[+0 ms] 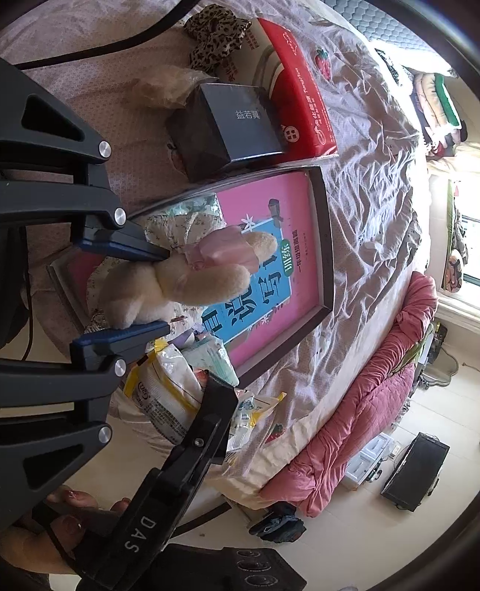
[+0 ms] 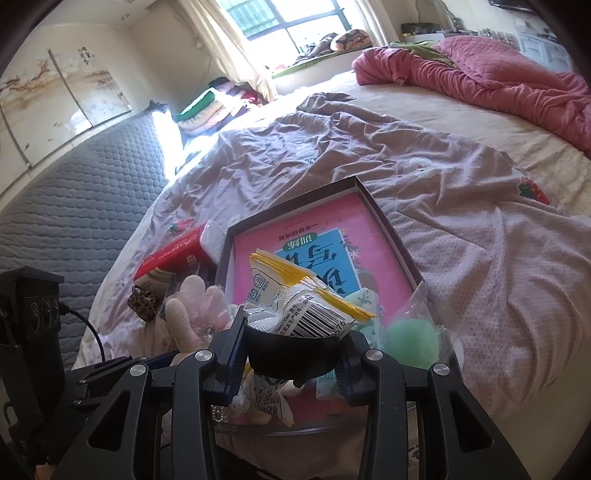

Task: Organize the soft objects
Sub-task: 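Lift the bunny and snack packet and carry them over the pink tray, then lower both items into the tray and open both tools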

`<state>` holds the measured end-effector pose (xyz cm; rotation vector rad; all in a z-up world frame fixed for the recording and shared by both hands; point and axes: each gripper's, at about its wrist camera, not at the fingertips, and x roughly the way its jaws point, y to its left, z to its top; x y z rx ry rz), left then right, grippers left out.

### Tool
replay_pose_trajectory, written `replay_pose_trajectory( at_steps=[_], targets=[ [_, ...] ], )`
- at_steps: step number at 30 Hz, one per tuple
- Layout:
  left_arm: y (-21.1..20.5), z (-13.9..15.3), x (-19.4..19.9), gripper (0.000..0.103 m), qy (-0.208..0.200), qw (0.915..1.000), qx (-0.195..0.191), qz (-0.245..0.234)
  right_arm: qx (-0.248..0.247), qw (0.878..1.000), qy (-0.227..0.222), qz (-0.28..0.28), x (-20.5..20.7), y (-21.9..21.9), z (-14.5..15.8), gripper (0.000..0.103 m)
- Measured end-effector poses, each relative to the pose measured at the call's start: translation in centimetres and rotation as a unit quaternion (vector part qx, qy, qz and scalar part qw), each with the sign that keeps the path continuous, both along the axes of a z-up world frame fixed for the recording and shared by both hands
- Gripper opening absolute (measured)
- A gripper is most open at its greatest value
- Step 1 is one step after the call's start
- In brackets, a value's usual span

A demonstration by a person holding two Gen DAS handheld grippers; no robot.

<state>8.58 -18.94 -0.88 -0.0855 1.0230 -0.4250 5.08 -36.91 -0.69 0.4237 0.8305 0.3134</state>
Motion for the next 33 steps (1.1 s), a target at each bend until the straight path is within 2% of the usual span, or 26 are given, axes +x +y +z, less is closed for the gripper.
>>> replay_pose_trajectory(
  at_steps=[6,14,18,21,27,33],
  targets=[
    [-0.2,-0.5,0.8,0.033,0.003,1.0000,-0.003,0.000,-0.013,1.000,0.005,0.012,0.3,0.7,-0.4,0.041],
    [0.3,-0.9,1.9,0.034,0.013,0.9999,-0.008,0.005,-0.053,0.998,0.018,0.031,1.2,2.4,-1.6,0.042],
    [0.7,-1.2,2.2,0.035,0.022,0.9995,-0.021,0.006,-0.062,0.997,0.025,0.028,2.1,2.9,-2.4,0.043],
    [0.5,-1.3,2.2,0.035,0.020,0.9996,-0.018,0.003,-0.055,0.998,0.030,0.019,2.6,2.6,-2.9,0.044],
    [0.4,-1.3,2.5,0.036,0.023,0.9995,-0.023,0.004,-0.036,0.999,0.030,0.006,2.5,2.0,-3.0,0.052],
    [0.5,-1.3,2.7,0.048,0.031,0.9992,-0.026,0.008,-0.035,0.999,0.018,-0.018,2.0,1.0,-2.2,0.060]
  ],
)
